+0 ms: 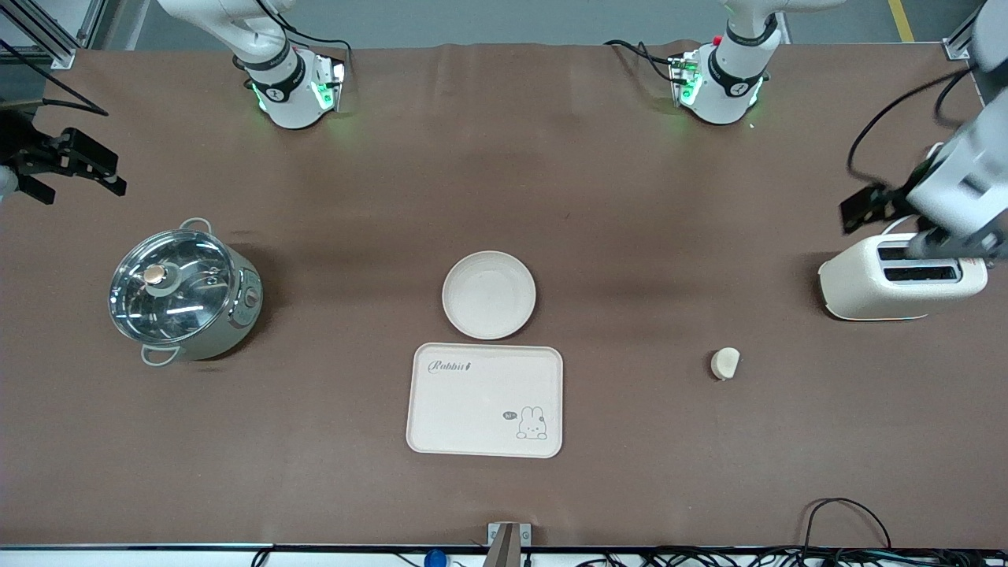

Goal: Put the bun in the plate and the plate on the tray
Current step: 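Move the left gripper from rest toward the small white bun, then lower the left gripper onto the bun and close it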

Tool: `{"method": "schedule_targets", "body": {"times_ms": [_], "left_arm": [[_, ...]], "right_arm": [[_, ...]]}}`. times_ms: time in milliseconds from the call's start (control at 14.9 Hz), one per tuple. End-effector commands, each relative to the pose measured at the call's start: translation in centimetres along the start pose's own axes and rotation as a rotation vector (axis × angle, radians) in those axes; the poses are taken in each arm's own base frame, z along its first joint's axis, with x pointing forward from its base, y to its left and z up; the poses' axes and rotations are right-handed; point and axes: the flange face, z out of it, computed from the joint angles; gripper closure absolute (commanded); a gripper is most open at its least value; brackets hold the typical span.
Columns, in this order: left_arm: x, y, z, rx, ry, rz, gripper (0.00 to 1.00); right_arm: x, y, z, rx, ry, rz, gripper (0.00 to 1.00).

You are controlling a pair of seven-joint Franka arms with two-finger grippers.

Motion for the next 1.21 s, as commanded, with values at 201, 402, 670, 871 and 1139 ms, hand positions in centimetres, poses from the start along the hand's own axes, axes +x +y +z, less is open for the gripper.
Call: {"method": "schedule_targets", "body": {"times_ms": [201, 402, 670, 871, 1139], "left_arm": [[9.9, 6.7, 19.7, -0.068, 0.007, 0.114, 0.0], [10.8, 7.3, 26.1, -0.079, 0.068, 0.177, 0.0], [10.7, 5.6, 32.4, -0.098, 0.124, 0.161, 0.05], [10.0, 5.2, 33.8, -0.107, 0.123, 0.168, 0.65], [9.6, 5.7, 34.4, -0.115, 0.109, 0.172, 0.9]], "right_arm": [[1.1, -0.1, 1.5, -0.002, -0.011, -0.013, 0.0], [1.8, 0.0, 2.3, 0.002, -0.007, -0.011, 0.0], [2.8, 0.3, 3.6, 0.001, -0.012, -0.007, 0.0], [2.8, 0.5, 3.5, 0.009, -0.009, -0.007, 0.0], [3.0, 0.5, 3.7, 0.008, 0.0, -0.009, 0.0]]}}
